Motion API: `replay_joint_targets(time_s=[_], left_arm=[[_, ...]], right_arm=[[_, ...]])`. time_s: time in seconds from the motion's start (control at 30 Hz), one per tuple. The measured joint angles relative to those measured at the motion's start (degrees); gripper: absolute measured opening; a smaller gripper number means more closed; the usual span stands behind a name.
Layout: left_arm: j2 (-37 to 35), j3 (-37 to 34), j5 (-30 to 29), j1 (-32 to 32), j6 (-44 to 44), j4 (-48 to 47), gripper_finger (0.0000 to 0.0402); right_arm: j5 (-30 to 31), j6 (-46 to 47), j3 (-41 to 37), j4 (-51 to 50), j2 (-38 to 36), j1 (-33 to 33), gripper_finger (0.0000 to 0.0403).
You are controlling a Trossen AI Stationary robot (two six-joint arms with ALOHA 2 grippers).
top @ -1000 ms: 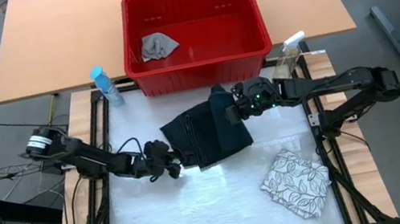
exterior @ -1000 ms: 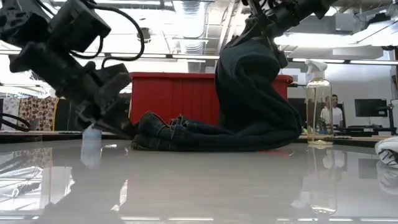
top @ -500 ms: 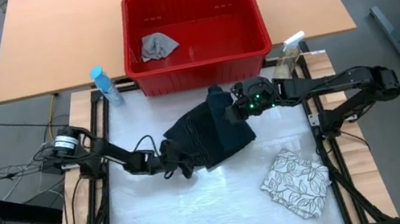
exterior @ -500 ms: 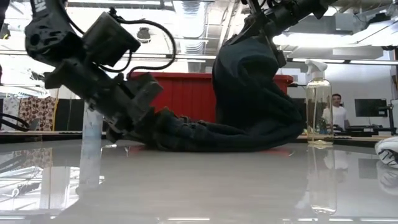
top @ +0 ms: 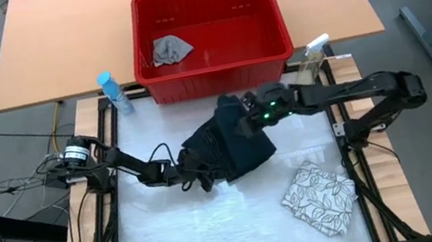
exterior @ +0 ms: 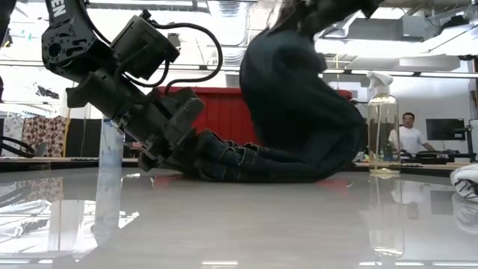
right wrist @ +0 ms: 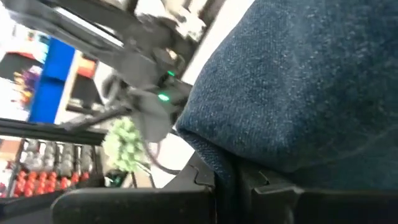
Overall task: Fold laundry
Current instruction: Fold the dark blue pants
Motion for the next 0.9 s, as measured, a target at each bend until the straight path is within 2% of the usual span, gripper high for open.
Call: replay_joint_targets(time_s=[0.3,0.57,0.9], left_arm=[[0.00,-0.02,0.13,0.00,0.60,0.31,0.0000],[0.00,-0.02,0.14,0.00,0.76,0.28,0.0000],[0.00,-0.04,0.15,0.00,0.76,0.35,0.0000]], right_arm=[[-7.31,1.38,1.20,12.51,11.49,0.23,0.0037],[-8.83,-0.49,3.56,11.99,17.55,-0.57,0.0037],[-8.32,-3.06,3.58,8.63,17.91,-3.68,0.0037]])
